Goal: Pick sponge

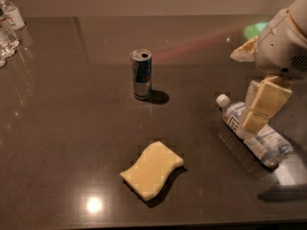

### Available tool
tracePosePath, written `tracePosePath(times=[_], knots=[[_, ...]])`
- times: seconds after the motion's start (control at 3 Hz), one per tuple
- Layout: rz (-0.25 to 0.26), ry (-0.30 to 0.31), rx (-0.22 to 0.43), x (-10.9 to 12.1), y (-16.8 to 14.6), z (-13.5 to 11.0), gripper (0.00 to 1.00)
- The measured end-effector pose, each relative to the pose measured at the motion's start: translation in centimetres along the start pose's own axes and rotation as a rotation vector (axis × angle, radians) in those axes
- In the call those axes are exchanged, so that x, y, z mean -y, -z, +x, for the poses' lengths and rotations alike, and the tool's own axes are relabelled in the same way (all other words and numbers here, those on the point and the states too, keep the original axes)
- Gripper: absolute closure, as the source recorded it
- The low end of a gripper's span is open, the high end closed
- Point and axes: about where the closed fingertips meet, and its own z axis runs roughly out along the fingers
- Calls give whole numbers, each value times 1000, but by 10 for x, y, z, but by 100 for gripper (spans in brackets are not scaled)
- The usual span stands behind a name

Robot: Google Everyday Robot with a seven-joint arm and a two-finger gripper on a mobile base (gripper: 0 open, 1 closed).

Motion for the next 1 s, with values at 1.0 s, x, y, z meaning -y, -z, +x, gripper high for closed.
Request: tracePosePath(times=[1.0], knots=[[-151,132,114,-60,-74,-52,0]])
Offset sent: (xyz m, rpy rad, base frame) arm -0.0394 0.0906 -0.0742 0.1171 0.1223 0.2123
